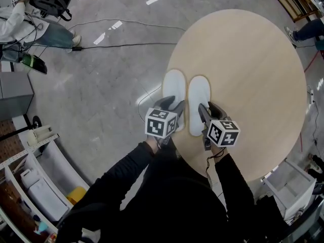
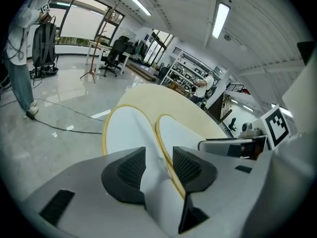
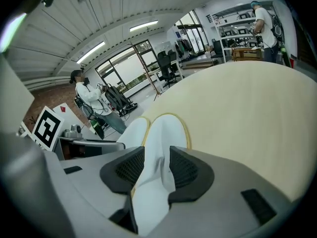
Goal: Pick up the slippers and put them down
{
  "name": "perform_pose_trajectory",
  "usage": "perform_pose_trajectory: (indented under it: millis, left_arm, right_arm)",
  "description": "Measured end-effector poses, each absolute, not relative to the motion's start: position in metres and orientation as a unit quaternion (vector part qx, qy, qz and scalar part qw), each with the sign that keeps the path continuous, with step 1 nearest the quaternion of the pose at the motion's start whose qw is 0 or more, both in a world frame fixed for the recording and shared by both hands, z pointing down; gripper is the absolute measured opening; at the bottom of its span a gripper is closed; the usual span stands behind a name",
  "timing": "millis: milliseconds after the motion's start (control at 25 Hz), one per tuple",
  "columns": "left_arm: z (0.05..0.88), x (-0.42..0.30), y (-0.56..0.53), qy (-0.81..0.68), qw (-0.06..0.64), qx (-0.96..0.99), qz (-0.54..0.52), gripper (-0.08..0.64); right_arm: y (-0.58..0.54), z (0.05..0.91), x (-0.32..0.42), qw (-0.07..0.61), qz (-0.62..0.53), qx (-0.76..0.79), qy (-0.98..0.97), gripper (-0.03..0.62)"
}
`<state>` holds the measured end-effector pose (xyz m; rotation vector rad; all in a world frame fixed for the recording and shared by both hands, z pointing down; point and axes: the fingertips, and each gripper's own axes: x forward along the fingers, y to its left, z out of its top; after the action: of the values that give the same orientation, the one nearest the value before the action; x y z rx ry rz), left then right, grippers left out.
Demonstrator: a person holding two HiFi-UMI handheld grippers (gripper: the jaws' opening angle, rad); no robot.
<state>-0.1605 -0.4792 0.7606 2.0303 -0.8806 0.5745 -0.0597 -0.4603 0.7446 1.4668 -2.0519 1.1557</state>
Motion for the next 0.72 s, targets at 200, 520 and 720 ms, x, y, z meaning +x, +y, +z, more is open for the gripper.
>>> perform_pose_trajectory:
  millis: [200, 520, 720]
  left_arm:
    - [0.77, -0.161, -0.473, -0.344, 0.426, 0.8, 0.247, 0.131]
    - [0.752, -0.168, -0.468, -0.339, 0.427, 0.803, 0.239, 0.046]
    - [0.739, -0.182, -0.456, -0.329, 0.411, 0.818, 0.232, 0.038]
  right_arm:
    - [-0.46, 0.75, -0.063, 0.193, 0.411, 0.519, -0.724, 0.136]
    - [-0.452, 0.728, -0.07, 0.181, 0.405, 0.526, -0.725, 0.042]
    - [-0.437, 0.709, -0.086, 0.165, 0.394, 0.537, -0.728, 0.038]
